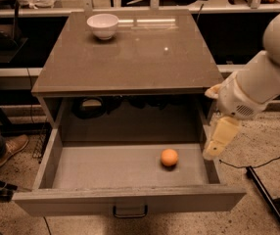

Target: Pick orange from top drawer and place on counter

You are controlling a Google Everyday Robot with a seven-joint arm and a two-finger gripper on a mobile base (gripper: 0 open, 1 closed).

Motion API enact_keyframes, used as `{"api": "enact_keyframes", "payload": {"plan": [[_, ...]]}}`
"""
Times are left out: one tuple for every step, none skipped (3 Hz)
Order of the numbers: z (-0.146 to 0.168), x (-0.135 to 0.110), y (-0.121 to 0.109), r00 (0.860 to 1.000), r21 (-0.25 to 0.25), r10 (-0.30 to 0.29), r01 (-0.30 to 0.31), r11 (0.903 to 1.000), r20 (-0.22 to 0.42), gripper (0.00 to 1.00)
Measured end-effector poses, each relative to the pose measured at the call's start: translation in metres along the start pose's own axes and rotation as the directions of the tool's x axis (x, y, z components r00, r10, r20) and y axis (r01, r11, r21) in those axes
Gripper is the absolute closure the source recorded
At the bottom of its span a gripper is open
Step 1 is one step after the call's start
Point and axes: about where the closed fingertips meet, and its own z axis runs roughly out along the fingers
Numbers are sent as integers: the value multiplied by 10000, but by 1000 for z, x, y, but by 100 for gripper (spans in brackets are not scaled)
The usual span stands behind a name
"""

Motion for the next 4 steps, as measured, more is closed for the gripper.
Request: {"api": "enact_keyframes", "payload": {"plan": [[48,-11,6,9996,-193,22,-17,9998,267,0],[48,-11,6,9996,-193,22,-16,9998,267,0],[61,-12,0,9989,-88,7,-3,10000,471,0],[87,-17,-10,9975,28,-253,252,9997,662,0]]}}
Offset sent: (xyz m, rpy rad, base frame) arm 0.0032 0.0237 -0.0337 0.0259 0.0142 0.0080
